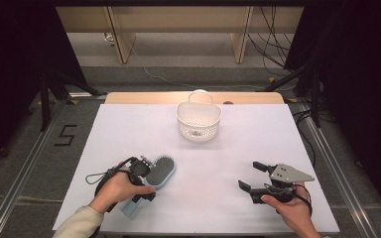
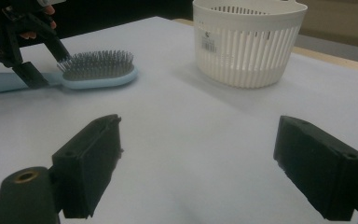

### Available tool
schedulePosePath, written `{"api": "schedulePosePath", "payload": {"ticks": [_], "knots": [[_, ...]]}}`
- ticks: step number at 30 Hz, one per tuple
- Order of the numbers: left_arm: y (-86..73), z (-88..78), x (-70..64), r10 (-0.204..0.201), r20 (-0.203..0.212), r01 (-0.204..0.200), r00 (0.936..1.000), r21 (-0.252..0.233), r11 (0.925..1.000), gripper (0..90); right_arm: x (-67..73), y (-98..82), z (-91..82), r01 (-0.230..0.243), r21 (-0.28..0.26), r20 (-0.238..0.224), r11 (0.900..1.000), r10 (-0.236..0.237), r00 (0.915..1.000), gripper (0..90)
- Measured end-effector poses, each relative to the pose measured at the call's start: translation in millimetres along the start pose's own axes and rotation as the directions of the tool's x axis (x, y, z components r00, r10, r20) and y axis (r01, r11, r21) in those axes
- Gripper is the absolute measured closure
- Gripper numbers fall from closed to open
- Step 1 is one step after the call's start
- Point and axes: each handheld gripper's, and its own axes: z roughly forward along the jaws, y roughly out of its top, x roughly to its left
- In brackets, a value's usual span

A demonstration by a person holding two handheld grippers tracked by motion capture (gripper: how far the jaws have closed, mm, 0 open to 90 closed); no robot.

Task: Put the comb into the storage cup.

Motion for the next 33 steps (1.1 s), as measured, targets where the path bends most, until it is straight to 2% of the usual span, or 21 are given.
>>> {"api": "schedulePosePath", "payload": {"ticks": [7, 17, 33], "knots": [[2.2, 2.2, 1.4, -0.015, -0.012, 0.015, 0.9998, 0.032, 0.9994, 14.2, 0.0, 0.1, -0.1, 0.000, 0.001, 0.000, 1.000, 0.000, 1.0000, 15.6], [5.0, 5.1, 1.8, -0.021, 0.010, 0.020, 0.9997, 0.075, 0.9970, 18.1, 0.2, -0.1, 0.4, 0.001, 0.003, -0.003, 1.000, -0.001, 1.0000, 15.6], [6.6, 6.9, 2.8, -0.006, 0.026, 0.004, 0.9996, 0.097, 0.9953, 35.8, 0.0, -0.4, 0.6, 0.001, 0.007, -0.004, 1.000, -0.001, 1.0000, 15.6]]}}
